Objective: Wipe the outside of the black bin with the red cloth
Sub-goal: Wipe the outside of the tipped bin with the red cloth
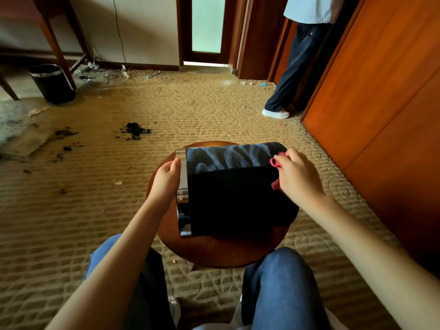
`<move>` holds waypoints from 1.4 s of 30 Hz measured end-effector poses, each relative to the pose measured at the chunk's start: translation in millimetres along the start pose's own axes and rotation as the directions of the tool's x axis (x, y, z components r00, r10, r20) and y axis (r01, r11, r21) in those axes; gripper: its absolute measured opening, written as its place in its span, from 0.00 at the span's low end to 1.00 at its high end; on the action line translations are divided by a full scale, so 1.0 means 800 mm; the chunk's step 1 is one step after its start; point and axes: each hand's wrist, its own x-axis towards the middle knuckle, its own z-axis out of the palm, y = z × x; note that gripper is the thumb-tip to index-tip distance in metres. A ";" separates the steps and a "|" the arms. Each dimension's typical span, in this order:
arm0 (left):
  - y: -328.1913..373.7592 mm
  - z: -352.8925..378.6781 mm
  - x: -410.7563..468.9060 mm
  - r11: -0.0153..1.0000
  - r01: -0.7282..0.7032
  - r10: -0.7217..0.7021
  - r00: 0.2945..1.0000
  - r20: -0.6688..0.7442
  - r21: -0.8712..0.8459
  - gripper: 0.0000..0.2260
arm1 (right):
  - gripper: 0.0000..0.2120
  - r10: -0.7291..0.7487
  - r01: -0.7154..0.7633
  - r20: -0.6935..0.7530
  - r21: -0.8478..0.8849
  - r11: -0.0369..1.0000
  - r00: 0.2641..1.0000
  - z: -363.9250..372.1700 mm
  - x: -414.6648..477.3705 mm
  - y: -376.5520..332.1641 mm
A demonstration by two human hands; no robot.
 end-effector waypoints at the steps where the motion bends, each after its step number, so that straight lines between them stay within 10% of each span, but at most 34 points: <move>1: 0.001 0.000 0.005 1.000 0.008 -0.008 1.000 -0.004 0.010 0.18 | 0.15 -0.027 0.029 -0.038 0.040 0.999 0.999 0.004 -0.020 0.003; 14: -0.010 -0.001 -0.026 0.997 0.016 -0.015 1.000 0.026 -0.069 0.17 | 0.09 0.044 -0.044 -0.002 -0.122 0.992 0.999 0.007 0.044 -0.004; 24: 0.009 0.002 0.009 0.998 0.052 -0.052 0.999 -0.001 0.030 0.17 | 0.15 -0.089 0.072 -0.270 -0.074 0.995 0.959 0.032 -0.053 0.015; 30: -0.017 -0.004 -0.018 0.996 0.071 -0.066 0.992 0.104 -0.054 0.23 | 0.10 0.012 -0.028 -0.109 -0.147 0.989 0.994 0.012 0.012 0.005; 35: -0.012 -0.008 -0.019 0.986 0.128 -0.112 0.983 0.146 -0.110 0.26 | 0.08 0.123 -0.123 -0.001 -0.074 0.990 0.992 0.004 0.048 -0.008; 42: -0.007 -0.001 -0.017 0.985 0.136 -0.122 0.984 0.132 -0.103 0.20 | 0.10 0.051 -0.003 -0.258 0.182 0.983 0.965 0.033 -0.043 -0.073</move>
